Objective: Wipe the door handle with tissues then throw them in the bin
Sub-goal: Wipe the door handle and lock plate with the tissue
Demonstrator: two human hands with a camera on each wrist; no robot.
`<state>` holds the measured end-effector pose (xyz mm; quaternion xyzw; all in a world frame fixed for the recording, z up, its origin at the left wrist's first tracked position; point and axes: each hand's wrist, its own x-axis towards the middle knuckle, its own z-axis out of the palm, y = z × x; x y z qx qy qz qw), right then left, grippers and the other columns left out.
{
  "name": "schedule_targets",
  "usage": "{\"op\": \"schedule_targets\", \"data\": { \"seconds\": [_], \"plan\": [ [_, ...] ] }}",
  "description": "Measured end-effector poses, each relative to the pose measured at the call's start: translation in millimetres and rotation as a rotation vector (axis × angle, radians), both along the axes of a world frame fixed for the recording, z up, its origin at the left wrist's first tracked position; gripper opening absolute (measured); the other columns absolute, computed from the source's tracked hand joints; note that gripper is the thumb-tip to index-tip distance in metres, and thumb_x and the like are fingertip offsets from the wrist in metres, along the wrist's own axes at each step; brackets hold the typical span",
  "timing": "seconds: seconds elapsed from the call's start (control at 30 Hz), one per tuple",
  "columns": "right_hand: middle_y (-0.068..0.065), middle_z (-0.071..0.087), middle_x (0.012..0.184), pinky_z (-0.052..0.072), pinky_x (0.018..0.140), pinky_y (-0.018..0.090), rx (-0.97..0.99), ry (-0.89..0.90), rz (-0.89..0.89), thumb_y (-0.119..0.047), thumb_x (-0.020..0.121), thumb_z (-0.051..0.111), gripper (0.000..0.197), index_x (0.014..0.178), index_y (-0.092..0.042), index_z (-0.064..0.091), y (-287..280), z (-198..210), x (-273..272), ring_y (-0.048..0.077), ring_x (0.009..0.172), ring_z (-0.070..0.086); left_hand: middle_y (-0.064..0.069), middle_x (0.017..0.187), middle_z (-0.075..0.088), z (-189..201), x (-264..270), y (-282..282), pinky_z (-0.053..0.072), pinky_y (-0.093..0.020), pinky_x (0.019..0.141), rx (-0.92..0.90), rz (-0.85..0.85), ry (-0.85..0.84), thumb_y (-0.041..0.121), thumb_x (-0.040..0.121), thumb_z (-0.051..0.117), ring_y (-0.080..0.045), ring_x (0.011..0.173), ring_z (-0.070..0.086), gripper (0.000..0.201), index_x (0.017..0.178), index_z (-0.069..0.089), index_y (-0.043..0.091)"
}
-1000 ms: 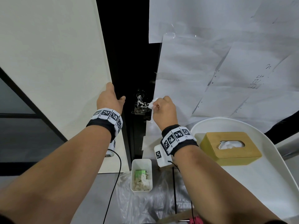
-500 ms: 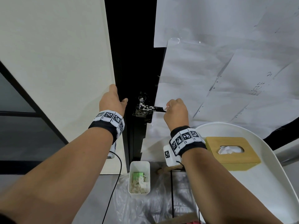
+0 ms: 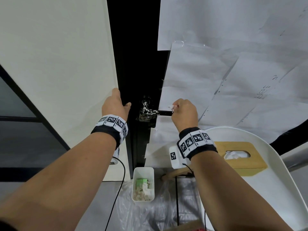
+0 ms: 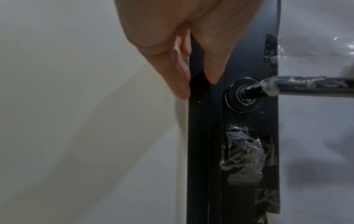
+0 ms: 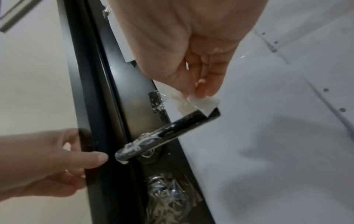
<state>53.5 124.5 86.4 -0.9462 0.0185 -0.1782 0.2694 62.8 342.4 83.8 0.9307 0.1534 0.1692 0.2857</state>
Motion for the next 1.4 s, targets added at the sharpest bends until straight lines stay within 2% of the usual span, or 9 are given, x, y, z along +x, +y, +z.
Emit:
{"op": "schedule_targets", "data": {
  "seconds": [0.17,0.37,0.5,0.67,0.83,0.97,1.1,1.27,1.4],
  "plan": [
    [0.012,0.063,0.098,0.036,0.067,0.026,-0.055,0.058,-0.003,0.003,0.085,0.049,0.022,0.097,-0.006,0.065,3.9,-9.0,-0.2,0.028,0.089,0.059,0.000,0.063,0.041,-1.6,0.5,-0.2,0.031,-0.028,0.049,-0.009,0.006,-0.005,0.029,0.086,0.067,-0.013,0.050,0.038,0.038,0.091,0.031,0.016],
    [0.009,0.065,0.096,0.049,0.077,0.030,0.063,0.050,0.165,-0.006,0.092,0.049,0.018,0.096,-0.009,0.066,33.3,-10.2,-0.7,0.024,0.088,0.061,0.000,0.062,0.042,-1.5,0.5,-0.5,0.028,-0.027,0.046,-0.004,0.000,-0.011,0.028,0.086,0.067,-0.012,0.050,0.038,0.037,0.092,0.033,0.015],
    [0.009,0.065,0.093,0.050,0.078,0.032,0.178,-0.014,0.106,-0.008,0.094,0.048,0.018,0.094,-0.009,0.066,27.2,-4.6,-1.9,0.023,0.085,0.061,0.000,0.062,0.041,-2.0,0.0,0.5,0.027,-0.027,0.046,-0.004,-0.003,-0.016,0.027,0.086,0.067,-0.011,0.050,0.038,0.036,0.093,0.034,0.015],
    [0.013,0.063,0.095,0.035,0.068,0.026,0.010,0.028,0.027,-0.006,0.092,0.046,0.017,0.094,-0.006,0.063,11.5,-11.3,2.3,0.029,0.087,0.059,-0.001,0.064,0.043,-1.2,0.3,-0.7,0.034,-0.030,0.052,0.005,0.003,-0.006,0.028,0.085,0.068,-0.020,0.055,0.043,0.036,0.096,0.037,0.013],
    [0.012,0.064,0.095,0.045,0.072,0.030,0.018,0.035,0.084,-0.008,0.093,0.045,0.019,0.095,-0.006,0.064,26.9,-13.9,3.0,0.028,0.086,0.061,-0.002,0.064,0.043,-2.0,1.2,-1.3,0.034,-0.030,0.052,0.009,0.003,-0.006,0.028,0.085,0.068,-0.020,0.054,0.043,0.037,0.093,0.034,0.014],
    [0.009,0.070,0.092,0.053,0.080,0.033,0.151,0.073,0.177,-0.011,0.094,0.048,0.019,0.095,-0.011,0.067,38.1,-8.7,-0.3,0.023,0.085,0.065,-0.007,0.074,0.051,-2.0,2.6,1.6,0.035,-0.030,0.053,-0.007,-0.024,-0.015,0.028,0.083,0.071,-0.024,0.061,0.048,0.038,0.095,0.039,0.011],
    [0.007,0.069,0.085,0.051,0.071,0.023,0.293,0.074,0.168,-0.012,0.094,0.051,0.015,0.095,-0.014,0.066,31.7,-4.5,-6.5,0.017,0.074,0.062,-0.006,0.080,0.053,1.2,4.3,4.8,0.039,-0.032,0.061,0.002,-0.035,-0.020,0.033,0.078,0.075,-0.025,0.072,0.050,0.039,0.087,0.043,0.013],
    [0.015,0.068,0.077,0.056,0.065,0.040,0.339,0.074,0.173,-0.016,0.095,0.044,0.012,0.090,-0.021,0.053,25.8,-2.1,-6.2,0.029,0.070,0.067,0.002,0.061,0.050,5.9,-0.9,3.0,0.035,-0.026,0.057,-0.014,-0.071,-0.057,0.040,0.085,0.066,-0.024,0.068,0.055,0.032,0.078,0.050,0.013],
    [0.013,0.067,0.078,0.057,0.067,0.041,0.380,0.080,0.174,-0.015,0.094,0.046,0.010,0.089,-0.022,0.051,26.5,3.8,-2.0,0.029,0.071,0.067,0.004,0.082,0.067,8.4,-4.3,1.8,0.046,-0.022,0.078,-0.108,-0.273,-0.132,0.036,0.088,0.064,-0.014,0.079,0.062,0.025,0.108,0.066,0.021]
  ]
}}
